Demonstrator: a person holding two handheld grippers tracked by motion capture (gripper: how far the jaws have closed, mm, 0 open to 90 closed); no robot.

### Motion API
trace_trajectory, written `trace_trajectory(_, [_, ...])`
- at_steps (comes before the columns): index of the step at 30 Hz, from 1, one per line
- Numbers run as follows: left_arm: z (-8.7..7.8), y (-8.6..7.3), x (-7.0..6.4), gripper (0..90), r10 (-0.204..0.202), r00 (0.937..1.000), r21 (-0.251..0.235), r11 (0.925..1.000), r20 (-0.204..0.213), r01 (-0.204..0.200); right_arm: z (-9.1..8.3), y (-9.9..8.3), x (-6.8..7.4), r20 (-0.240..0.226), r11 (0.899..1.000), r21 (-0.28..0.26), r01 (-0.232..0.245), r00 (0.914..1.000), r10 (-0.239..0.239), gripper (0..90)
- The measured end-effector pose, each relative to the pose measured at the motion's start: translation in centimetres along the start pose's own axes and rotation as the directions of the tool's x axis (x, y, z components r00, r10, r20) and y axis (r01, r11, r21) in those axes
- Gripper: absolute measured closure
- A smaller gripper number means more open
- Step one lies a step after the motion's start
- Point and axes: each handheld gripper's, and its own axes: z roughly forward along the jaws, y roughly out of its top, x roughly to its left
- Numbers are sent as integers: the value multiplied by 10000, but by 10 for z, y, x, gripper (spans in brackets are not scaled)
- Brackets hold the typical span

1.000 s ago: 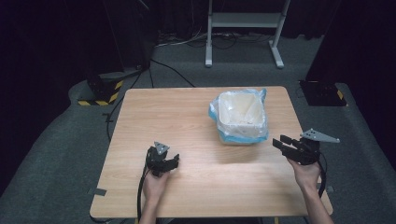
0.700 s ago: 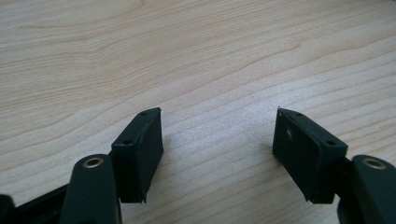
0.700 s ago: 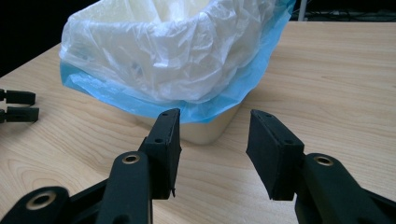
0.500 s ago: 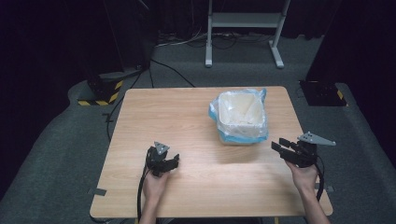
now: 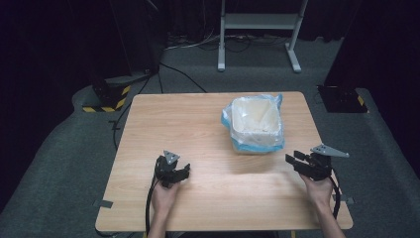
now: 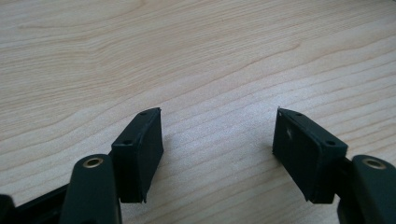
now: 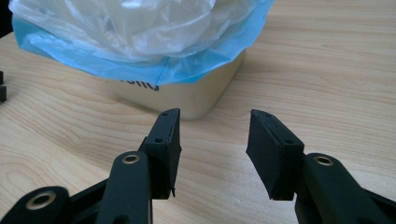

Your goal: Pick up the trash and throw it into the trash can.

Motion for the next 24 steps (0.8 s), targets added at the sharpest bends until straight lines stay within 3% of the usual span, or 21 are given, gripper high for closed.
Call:
trace_trajectory(12, [0,0,0,330,2,10000,0,10000,4,-2,12,-13,2,167,9990,435,58,9998,-65,537])
trace_trajectory(24, [0,0,0,330,-3,10000,-2,10000,-1,3,25,-23,3,595,9946,951,426,9971,-484,529])
